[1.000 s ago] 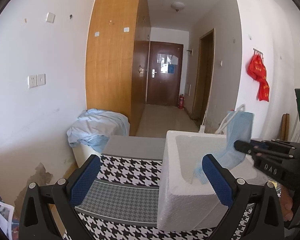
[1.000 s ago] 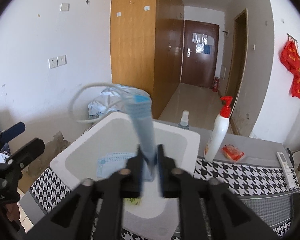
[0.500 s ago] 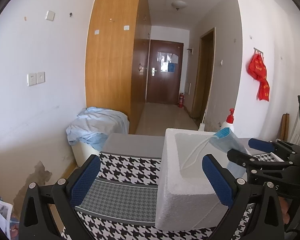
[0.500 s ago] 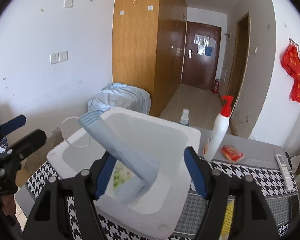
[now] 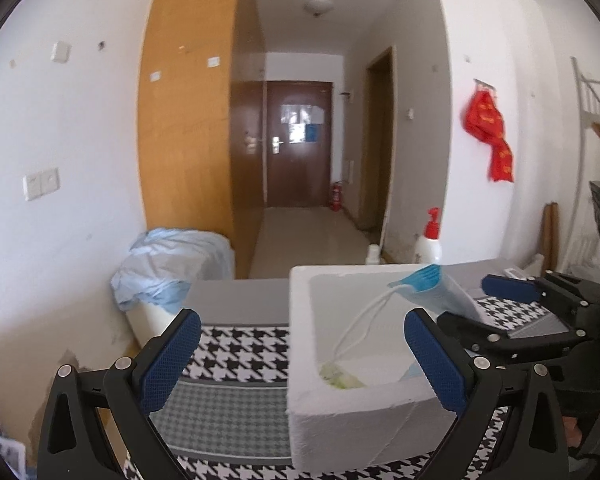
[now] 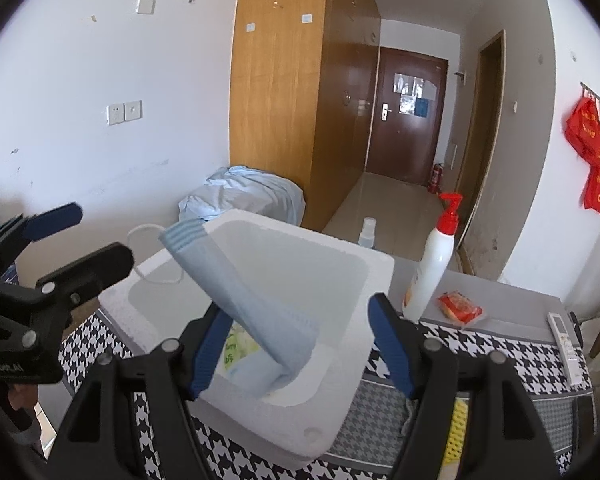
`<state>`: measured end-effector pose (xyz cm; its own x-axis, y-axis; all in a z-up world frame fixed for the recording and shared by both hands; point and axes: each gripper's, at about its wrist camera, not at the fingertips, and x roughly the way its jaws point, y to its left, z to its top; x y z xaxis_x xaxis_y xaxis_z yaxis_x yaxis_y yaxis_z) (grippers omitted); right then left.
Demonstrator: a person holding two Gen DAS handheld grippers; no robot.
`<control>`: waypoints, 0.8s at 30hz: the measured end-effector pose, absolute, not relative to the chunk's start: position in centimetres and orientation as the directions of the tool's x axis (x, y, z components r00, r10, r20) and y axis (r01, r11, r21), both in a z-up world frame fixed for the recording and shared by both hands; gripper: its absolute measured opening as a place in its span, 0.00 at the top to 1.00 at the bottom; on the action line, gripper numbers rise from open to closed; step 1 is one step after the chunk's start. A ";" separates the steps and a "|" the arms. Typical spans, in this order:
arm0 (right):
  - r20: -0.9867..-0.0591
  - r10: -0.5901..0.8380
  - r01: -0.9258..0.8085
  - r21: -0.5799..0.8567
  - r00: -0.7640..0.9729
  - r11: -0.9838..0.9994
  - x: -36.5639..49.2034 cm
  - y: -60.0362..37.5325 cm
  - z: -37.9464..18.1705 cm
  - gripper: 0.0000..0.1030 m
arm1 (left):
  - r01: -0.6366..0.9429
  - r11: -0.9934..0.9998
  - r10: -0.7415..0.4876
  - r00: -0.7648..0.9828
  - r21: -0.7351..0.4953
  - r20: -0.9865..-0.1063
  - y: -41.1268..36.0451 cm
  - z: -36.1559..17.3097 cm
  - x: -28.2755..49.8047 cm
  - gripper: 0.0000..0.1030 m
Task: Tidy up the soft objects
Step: 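Carry the blue mask with the right gripper over the box and lower it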
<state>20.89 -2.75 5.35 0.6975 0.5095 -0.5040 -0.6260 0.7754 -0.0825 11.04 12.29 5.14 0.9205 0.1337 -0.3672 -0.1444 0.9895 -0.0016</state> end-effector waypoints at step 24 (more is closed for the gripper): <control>-0.536 0.542 -0.655 -0.028 0.647 0.755 21.9 -4.2 4.8 0.28 | -0.049 0.998 0.058 0.911 0.032 -0.408 10.8 5.1 13.9 0.01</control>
